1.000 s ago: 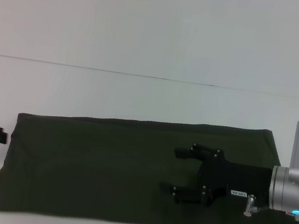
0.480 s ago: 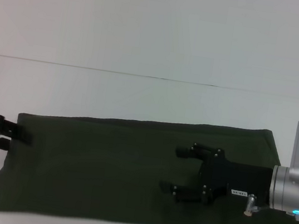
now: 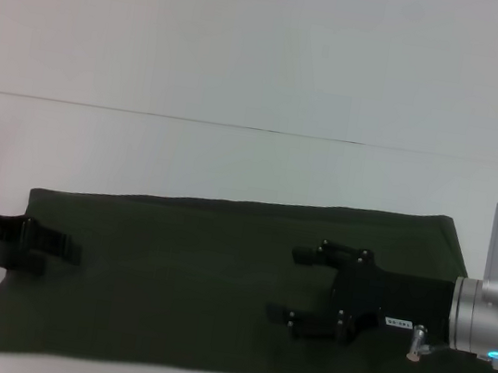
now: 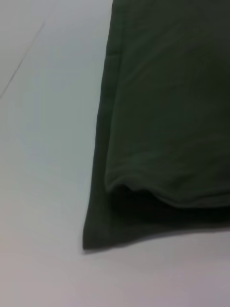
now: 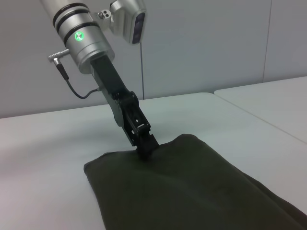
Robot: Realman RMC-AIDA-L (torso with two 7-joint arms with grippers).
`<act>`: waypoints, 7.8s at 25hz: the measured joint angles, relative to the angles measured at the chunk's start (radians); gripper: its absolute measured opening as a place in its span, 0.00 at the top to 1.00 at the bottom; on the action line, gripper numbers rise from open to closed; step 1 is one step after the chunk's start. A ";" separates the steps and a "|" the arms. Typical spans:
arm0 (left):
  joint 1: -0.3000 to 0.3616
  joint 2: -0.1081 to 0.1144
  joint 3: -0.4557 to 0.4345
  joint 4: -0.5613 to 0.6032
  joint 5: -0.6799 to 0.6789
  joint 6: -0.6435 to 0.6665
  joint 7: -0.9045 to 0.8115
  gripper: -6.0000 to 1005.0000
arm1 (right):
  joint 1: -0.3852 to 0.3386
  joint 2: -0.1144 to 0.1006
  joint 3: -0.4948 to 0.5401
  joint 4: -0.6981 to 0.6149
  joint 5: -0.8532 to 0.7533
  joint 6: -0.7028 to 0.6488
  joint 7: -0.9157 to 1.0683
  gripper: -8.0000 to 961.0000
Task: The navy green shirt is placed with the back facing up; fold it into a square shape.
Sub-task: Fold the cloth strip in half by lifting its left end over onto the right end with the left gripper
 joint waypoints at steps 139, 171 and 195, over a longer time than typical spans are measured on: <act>-0.056 -0.023 0.012 -0.052 0.158 -0.067 -0.034 0.22 | -0.005 0.002 -0.002 0.005 0.000 -0.003 0.000 0.03; -0.054 0.026 0.034 -0.056 0.156 -0.053 -0.036 0.90 | -0.004 0.001 -0.001 0.000 0.000 -0.015 0.000 0.03; -0.035 0.176 -0.064 0.055 0.368 0.110 -0.052 0.91 | -0.005 0.000 -0.008 -0.002 -0.002 -0.024 0.000 0.03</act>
